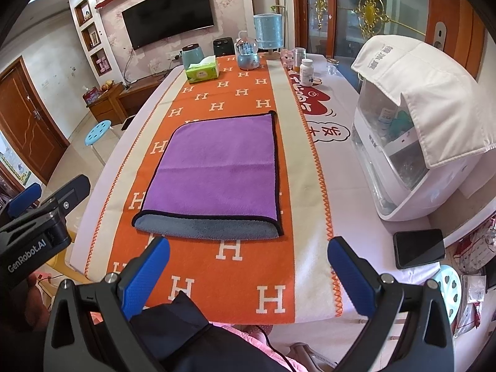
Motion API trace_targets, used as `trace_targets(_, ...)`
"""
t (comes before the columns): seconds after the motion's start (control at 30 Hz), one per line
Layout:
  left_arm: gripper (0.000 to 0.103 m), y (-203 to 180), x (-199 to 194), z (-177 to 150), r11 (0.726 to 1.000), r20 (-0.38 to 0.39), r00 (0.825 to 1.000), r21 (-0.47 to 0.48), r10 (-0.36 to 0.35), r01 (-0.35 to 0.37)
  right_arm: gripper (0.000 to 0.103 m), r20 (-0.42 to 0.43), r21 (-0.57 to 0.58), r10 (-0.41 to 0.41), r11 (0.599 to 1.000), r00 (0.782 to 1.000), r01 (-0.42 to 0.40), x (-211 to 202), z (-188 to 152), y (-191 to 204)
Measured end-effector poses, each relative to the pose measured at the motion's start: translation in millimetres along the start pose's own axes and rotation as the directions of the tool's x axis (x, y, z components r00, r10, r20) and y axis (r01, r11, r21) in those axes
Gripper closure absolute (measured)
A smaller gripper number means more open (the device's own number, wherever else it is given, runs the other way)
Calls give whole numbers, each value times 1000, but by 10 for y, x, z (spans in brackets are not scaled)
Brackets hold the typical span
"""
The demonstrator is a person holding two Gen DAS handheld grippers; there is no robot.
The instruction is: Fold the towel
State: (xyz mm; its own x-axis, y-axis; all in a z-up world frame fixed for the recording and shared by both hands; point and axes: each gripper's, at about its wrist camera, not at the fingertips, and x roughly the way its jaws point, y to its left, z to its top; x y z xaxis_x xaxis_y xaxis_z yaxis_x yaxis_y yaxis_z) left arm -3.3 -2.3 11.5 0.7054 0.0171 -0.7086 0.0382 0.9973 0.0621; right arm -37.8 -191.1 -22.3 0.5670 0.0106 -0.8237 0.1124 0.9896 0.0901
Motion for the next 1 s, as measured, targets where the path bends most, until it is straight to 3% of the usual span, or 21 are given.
trace_targets(0.33, 1, 19, 28, -93, 1000, -41, 999, -2, 22, -22, 1, 30, -26, -3, 1000, 1000, 3, -56, -27, 45)
trace_targets(0.67, 1, 34, 54, -180, 1000, -78, 997, -7, -17, 17, 1, 22, -29, -1, 1000, 1000, 2, -58, -40, 28)
trace_targets(1.0, 1, 166, 335, -129, 998, -127, 990, -16, -55, 54, 1, -6, -13, 16, 1000, 1000, -16, 105, 41, 78)
